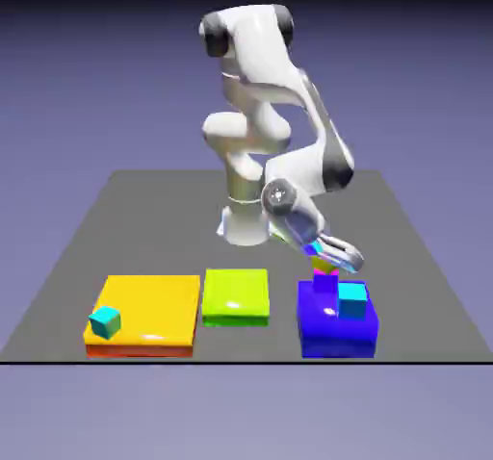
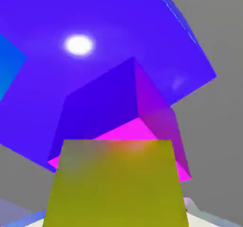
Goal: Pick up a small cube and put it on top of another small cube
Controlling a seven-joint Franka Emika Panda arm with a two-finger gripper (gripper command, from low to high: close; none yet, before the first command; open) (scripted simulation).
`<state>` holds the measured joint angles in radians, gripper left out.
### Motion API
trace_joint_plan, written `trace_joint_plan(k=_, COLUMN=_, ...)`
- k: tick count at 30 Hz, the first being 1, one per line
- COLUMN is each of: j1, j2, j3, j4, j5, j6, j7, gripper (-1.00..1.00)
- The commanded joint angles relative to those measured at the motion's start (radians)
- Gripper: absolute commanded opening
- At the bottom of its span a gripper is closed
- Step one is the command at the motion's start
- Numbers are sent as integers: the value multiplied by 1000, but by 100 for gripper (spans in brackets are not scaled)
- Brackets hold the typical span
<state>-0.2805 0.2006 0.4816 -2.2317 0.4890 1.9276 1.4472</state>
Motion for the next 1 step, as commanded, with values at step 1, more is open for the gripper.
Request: trace_joint_plan(k=1, j1=-10, j2=-15, j3=-5, j4=27, j5=-7, j6=-44, j7=6, gripper=100)
